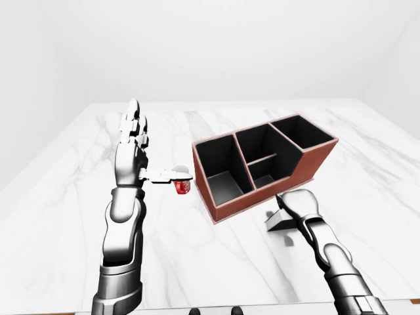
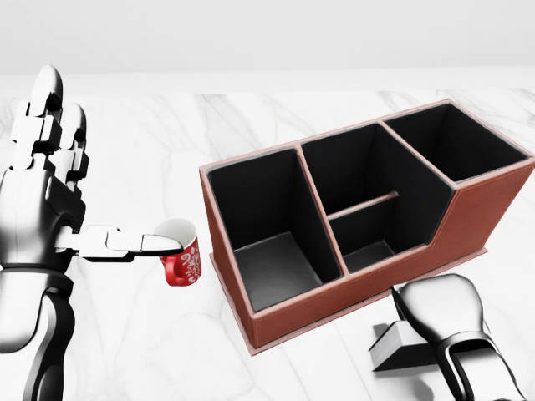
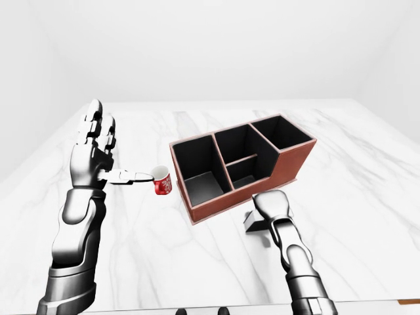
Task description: Pick up the book and place it in the left compartment of the caddy.
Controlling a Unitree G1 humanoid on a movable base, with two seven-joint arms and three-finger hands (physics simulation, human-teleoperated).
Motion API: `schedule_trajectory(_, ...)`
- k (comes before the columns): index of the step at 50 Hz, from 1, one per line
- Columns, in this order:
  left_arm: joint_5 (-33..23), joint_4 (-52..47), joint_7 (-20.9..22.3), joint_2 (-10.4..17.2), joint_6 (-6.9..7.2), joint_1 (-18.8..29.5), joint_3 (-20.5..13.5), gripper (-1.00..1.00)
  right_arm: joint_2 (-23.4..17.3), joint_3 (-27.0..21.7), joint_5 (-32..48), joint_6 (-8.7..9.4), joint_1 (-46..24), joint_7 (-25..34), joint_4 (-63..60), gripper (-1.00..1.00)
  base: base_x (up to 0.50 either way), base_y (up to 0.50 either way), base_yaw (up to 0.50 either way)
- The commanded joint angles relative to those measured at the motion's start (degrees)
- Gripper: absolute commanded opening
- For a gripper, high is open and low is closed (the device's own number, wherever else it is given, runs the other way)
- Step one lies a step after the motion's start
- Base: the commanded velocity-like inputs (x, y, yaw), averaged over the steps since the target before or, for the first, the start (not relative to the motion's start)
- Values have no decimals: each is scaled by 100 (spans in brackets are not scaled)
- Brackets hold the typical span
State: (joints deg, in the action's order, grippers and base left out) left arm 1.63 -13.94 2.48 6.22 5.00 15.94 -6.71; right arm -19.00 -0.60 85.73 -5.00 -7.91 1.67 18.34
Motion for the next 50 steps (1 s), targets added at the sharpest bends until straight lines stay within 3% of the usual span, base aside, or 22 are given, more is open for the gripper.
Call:
schedule_trajectory(1,-3,-29,9,3,0,-32,-7,100,-272,-113,346,0,-216,-292,255,-100,0,0,0)
schedule_trajectory(11,18,-162,30,5,0,-152,-47,100,-199,-694,-695,0,183,976,-1414,-100,0,0,0)
schedule_trajectory(16,11,-238,28,-2,0,-208,-55,100,-203,-1295,-1887,0,587,2227,-2719,-100,0,0,0)
schedule_trajectory(24,4,-289,9,-30,0,-249,-38,100,-136,-1960,-3492,0,480,3789,-3923,-100,0,0,0)
schedule_trajectory(33,-4,-396,9,-25,0,-268,-48,100,-90,-1855,-4355,0,-50,3833,-4619,-100,0,0,0)
schedule_trajectory(50,33,-559,54,43,0,-267,-152,100,-308,-864,-4634,0,-2489,3833,-3973,-100,0,0,0)
